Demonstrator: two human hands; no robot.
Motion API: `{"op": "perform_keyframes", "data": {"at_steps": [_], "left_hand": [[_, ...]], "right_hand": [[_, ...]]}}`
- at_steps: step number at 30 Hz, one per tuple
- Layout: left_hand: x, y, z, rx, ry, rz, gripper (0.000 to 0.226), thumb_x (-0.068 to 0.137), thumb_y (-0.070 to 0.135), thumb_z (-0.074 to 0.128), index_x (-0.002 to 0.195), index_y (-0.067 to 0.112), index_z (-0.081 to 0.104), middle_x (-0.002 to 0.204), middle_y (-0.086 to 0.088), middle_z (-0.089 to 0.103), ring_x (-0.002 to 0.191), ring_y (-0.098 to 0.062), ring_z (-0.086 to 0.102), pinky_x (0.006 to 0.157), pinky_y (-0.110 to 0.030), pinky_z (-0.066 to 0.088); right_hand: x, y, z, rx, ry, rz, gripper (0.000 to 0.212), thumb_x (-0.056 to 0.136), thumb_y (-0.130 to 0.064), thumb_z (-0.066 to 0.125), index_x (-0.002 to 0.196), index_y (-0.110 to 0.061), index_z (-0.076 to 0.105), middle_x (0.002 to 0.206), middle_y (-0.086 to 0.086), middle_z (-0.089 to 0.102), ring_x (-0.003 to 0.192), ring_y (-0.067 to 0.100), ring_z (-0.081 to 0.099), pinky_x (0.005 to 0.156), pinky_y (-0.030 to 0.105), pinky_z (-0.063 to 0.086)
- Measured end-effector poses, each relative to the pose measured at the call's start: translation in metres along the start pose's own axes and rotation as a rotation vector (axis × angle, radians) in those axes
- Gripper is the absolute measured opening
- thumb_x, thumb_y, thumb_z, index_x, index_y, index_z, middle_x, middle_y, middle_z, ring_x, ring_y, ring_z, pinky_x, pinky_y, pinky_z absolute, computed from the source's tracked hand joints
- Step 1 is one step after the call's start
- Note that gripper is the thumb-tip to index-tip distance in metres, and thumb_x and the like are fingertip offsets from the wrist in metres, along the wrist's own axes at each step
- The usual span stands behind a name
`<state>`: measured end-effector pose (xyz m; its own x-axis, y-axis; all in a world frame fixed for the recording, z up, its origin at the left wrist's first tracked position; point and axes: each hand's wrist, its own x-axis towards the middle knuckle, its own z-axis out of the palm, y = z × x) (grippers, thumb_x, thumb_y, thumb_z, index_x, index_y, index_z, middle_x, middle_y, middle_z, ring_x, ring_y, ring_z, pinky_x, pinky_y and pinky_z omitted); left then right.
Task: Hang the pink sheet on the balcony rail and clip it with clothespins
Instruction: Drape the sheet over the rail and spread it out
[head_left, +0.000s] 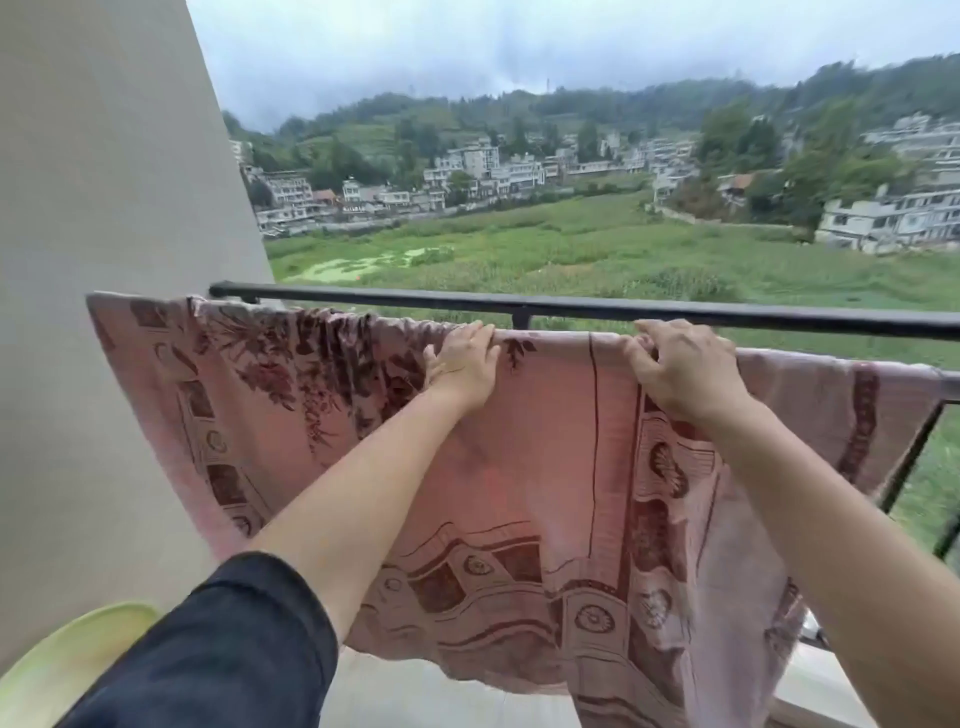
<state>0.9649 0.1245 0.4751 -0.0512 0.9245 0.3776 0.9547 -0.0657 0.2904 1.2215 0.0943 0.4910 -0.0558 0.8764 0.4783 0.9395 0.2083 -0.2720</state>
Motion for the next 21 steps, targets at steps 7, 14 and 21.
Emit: {"op": "perform_keyframes", "data": {"at_steps": [7,14,21], "left_hand": [[0.013,0.0,-0.016,-0.002,0.174,0.062,0.026,0.096,0.02,0.049,0.111,0.024,0.069,0.119,-0.003,0.065,0.113,-0.029,0.053,0.093,-0.04,0.046],[-0.003,0.137,-0.019,-0.418,0.412,0.402,0.018,0.094,0.007,0.053,0.102,0.009,0.069,0.1,-0.007,0.071,0.093,-0.027,0.065,0.076,-0.037,0.052],[-0.036,0.248,0.016,-0.477,0.341,0.628,0.016,0.093,0.016,0.055,0.103,0.013,0.068,0.103,-0.004,0.069,0.097,-0.027,0.06,0.08,-0.037,0.046]], "right_hand": [[0.011,0.0,-0.007,0.033,0.136,-0.022,0.024,0.098,-0.03,0.055,0.115,-0.029,0.073,0.107,0.01,0.074,0.097,0.036,0.067,0.08,0.04,0.052],[-0.008,0.083,-0.056,0.16,0.563,0.16,0.026,0.101,-0.014,0.042,0.106,0.005,0.059,0.102,0.03,0.062,0.091,0.043,0.06,0.073,0.037,0.04],[-0.053,0.168,-0.087,0.197,0.766,0.475,0.036,0.094,-0.031,0.034,0.102,-0.004,0.056,0.104,0.029,0.062,0.096,0.043,0.058,0.079,0.043,0.042]]}}
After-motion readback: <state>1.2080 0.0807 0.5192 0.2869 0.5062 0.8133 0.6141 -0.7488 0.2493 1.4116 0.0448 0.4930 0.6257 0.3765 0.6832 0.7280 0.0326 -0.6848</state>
